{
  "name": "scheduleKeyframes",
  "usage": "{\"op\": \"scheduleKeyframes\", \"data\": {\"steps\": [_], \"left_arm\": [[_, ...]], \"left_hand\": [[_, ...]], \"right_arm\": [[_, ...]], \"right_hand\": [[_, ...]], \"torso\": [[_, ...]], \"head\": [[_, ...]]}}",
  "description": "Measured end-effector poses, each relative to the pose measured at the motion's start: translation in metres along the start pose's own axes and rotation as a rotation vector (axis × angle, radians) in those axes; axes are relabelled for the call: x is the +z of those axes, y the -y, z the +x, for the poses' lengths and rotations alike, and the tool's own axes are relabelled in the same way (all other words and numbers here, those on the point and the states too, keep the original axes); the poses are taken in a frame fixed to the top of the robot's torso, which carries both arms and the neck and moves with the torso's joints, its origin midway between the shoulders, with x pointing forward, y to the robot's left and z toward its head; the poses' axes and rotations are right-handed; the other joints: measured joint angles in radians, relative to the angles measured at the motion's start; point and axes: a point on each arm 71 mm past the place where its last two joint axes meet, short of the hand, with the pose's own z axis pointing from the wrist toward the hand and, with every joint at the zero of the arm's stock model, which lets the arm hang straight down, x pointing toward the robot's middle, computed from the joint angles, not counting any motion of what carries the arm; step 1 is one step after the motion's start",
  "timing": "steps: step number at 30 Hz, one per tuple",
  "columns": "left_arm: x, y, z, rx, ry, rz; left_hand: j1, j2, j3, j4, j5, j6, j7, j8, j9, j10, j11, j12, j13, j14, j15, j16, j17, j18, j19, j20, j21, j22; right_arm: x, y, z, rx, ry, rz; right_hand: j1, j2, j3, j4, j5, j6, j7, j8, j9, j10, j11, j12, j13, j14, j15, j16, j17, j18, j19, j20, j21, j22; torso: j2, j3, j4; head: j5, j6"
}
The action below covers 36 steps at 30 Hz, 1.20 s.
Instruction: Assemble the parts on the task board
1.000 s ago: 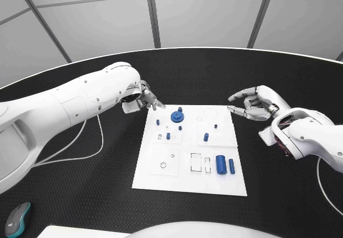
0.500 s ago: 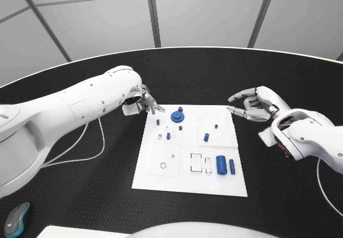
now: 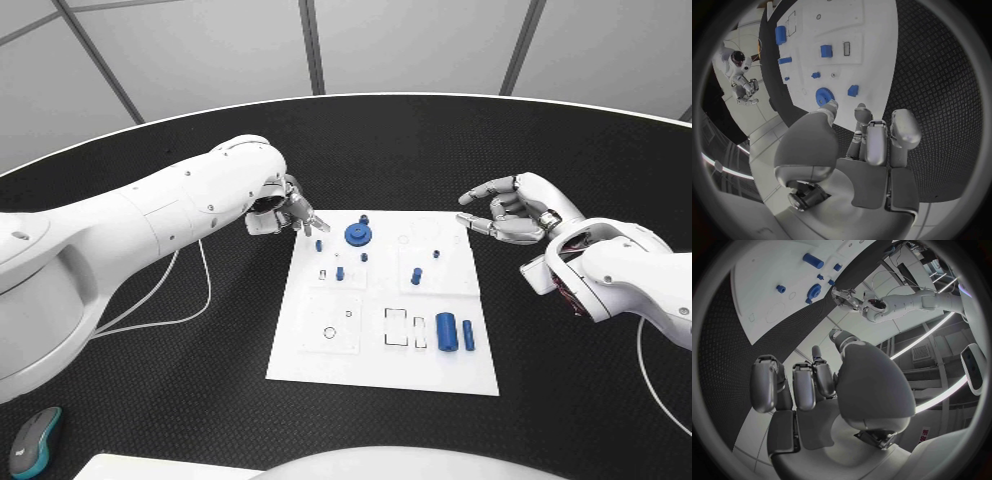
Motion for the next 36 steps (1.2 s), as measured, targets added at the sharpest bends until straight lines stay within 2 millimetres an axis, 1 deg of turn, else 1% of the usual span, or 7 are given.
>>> {"op": "scheduleKeyframes", "data": {"steps": [10,12,20,22,27,34,36], "left_arm": [[0.004,0.001,0.008,0.014,-0.032,0.006],[0.006,0.002,0.010,0.016,-0.039,0.007],[0.009,0.002,0.017,0.019,-0.054,0.008],[0.010,0.002,0.017,0.019,-0.056,0.008],[0.010,0.001,0.018,0.018,-0.057,0.007],[0.010,-0.001,0.017,0.012,-0.049,0.003],[0.010,-0.001,0.017,0.010,-0.047,0.003]], "left_hand": [[0.017,0.017,0.000,0.000,0.000,0.000,0.000,0.000,-0.007,0.000,0.000,0.004,0.001,0.000,0.000,0.000,0.000,0.000,0.000,0.000,0.003,0.005],[0.020,0.020,0.000,0.000,0.000,0.000,0.000,0.000,-0.009,0.000,0.000,0.004,0.002,0.000,0.000,0.000,0.000,0.000,0.004,0.004,0.003,0.008],[0.032,0.032,0.000,0.000,0.000,0.000,0.000,0.000,-0.016,0.000,0.000,0.004,0.002,0.000,0.000,0.000,0.000,0.000,0.004,0.004,0.007,0.010],[0.041,0.041,0.000,0.000,0.000,0.004,-0.004,0.000,-0.019,0.000,0.000,0.008,0.003,0.000,0.000,0.000,0.000,0.000,0.004,0.004,0.007,0.013],[0.052,0.044,0.003,-0.003,0.000,0.008,0.000,0.000,-0.026,0.000,0.000,0.008,0.001,0.000,0.000,0.000,0.000,0.000,0.004,0.004,0.007,0.014],[0.065,0.057,0.014,-0.003,0.000,0.011,-0.003,0.000,-0.033,0.000,0.000,0.008,-0.003,0.000,0.000,0.000,0.000,0.000,0.004,0.003,0.011,0.016],[0.065,0.057,0.014,-0.003,0.000,0.011,-0.003,0.000,-0.033,0.000,0.000,0.008,-0.003,0.000,0.000,0.000,0.000,0.000,0.004,0.003,0.011,0.016]], "right_arm": [[0.001,-0.001,0.001,0.001,-0.002,-0.002],[0.001,-0.001,0.001,0.001,-0.002,-0.002],[0.001,-0.001,0.001,0.001,-0.002,-0.002],[0.001,-0.001,0.001,0.001,-0.002,-0.002],[0.001,-0.001,0.001,0.001,-0.002,-0.002],[0.001,0.000,0.001,0.000,-0.003,-0.002],[0.002,0.000,0.001,0.000,-0.003,-0.002]], "right_hand": [[0.000,0.000,0.000,0.000,0.000,0.000,0.000,0.000,0.000,0.000,0.000,0.000,0.000,0.000,0.000,0.000,0.000,0.000,0.000,0.000,0.000,0.000],[0.000,0.000,0.000,0.000,0.000,0.000,0.000,0.000,0.000,0.000,0.000,0.000,0.000,0.000,0.000,0.000,0.000,0.000,0.000,0.000,0.000,0.000],[0.000,0.000,0.000,0.000,0.000,0.000,0.000,0.000,0.000,0.000,0.000,0.000,0.000,0.000,0.000,0.000,0.000,0.000,0.000,0.000,0.000,0.000],[0.000,0.000,0.000,0.000,0.000,0.000,0.000,0.000,0.000,0.000,0.000,0.000,0.000,0.000,0.000,0.000,0.000,0.000,0.000,0.000,0.000,0.000],[0.000,0.000,0.000,0.000,0.000,0.000,0.000,0.000,0.000,0.000,0.000,0.000,0.000,0.000,0.000,0.000,0.000,0.000,0.000,0.000,0.000,0.000],[0.000,0.000,0.000,0.000,0.000,0.000,0.000,0.000,0.000,0.000,0.000,0.000,0.000,0.000,0.000,0.000,0.000,0.000,0.000,0.000,0.000,0.000],[0.000,0.000,0.000,0.000,0.000,0.000,0.000,0.000,0.000,0.000,0.000,0.000,0.000,0.000,0.000,0.000,0.000,0.000,0.000,0.000,0.000,0.000]], "torso": [[0.000,0.0012,-0.0007],[0.000,0.0011,-0.0007],[0.000,0.0004,-0.0006],[0.000,0.0000,-0.0002],[0.000,-0.0006,0.0007],[0.000,-0.0012,0.0011],[0.000,-0.0012,0.0009]], "head": [[0.002,-0.001],[0.003,-0.002],[-0.001,-0.004],[-0.001,-0.005],[-0.002,-0.006],[-0.002,-0.008],[-0.002,-0.008]]}}
